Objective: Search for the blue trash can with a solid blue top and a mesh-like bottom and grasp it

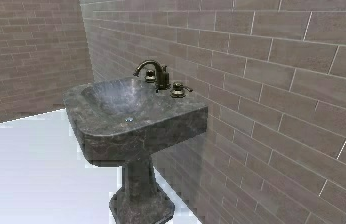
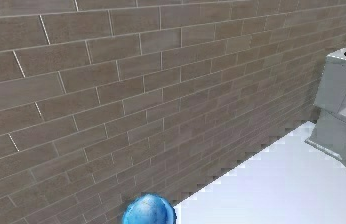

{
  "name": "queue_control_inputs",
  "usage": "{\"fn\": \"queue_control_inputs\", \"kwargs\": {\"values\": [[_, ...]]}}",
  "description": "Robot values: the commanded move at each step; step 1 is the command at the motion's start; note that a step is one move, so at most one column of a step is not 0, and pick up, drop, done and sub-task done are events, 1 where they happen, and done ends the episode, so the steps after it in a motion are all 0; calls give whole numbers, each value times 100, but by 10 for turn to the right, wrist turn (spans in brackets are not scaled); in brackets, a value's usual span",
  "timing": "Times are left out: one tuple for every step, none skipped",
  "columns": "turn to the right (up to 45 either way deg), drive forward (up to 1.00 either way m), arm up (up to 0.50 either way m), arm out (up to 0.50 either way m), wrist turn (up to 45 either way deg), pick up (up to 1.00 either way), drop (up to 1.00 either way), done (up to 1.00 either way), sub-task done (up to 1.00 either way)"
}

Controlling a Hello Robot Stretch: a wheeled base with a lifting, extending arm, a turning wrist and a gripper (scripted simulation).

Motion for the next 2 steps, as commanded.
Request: {"fn": "queue_control_inputs", "kwargs": {"values": [[0,0,0,0,450,0,0,0,0],[0,0,0,0,450,0,0,0,0]]}}
